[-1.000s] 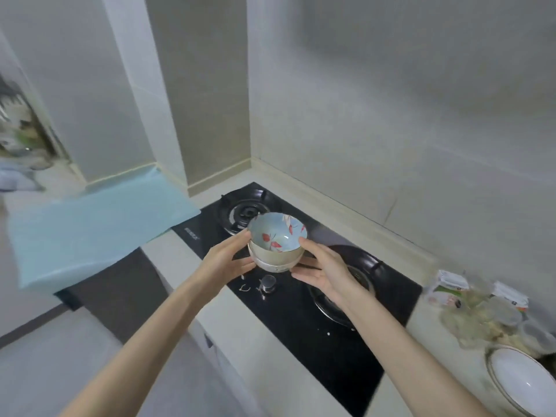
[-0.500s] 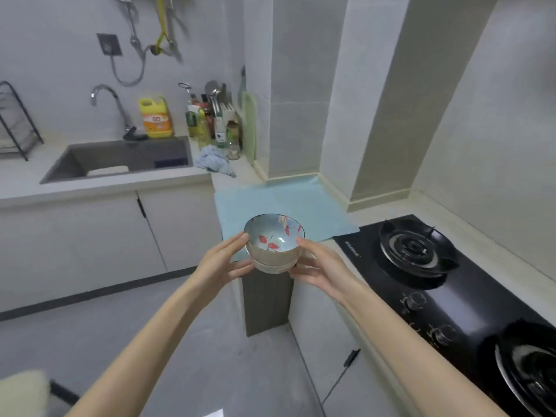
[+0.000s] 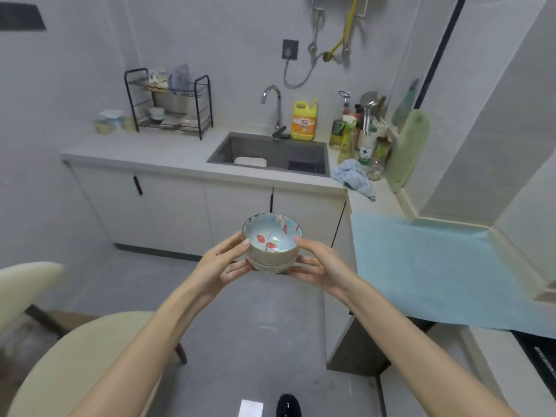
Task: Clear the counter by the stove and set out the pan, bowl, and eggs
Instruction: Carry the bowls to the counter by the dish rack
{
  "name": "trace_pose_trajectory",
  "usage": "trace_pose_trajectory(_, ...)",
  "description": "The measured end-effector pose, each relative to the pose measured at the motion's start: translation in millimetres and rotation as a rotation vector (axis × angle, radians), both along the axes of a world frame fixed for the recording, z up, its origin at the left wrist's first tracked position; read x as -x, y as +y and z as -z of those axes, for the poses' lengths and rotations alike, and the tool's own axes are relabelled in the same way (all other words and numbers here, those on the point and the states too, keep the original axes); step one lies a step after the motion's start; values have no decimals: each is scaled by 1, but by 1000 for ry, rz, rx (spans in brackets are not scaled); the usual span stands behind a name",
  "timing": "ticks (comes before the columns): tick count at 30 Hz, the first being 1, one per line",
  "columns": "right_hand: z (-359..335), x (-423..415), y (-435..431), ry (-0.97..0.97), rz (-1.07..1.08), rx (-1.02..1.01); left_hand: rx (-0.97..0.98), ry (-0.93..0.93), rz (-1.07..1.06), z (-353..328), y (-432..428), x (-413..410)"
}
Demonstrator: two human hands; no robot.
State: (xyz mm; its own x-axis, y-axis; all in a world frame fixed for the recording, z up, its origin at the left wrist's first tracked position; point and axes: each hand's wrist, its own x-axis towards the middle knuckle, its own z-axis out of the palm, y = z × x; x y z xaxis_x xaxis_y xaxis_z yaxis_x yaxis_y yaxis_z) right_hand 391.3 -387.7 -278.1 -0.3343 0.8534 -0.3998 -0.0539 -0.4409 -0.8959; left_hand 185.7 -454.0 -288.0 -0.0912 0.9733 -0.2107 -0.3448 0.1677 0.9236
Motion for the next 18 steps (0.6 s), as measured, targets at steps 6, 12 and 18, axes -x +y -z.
trace_pose_trajectory(6,13,103,84,-9,-177,16,13,-14,-152,17,52,90)
trace_pose_trajectory(12,12,201,185,6,-335,24,33,-22,-302,11,126,174)
trace_pose_trajectory(18,1,303,268,14,-469,33,20,-36,-445,-5,187,257)
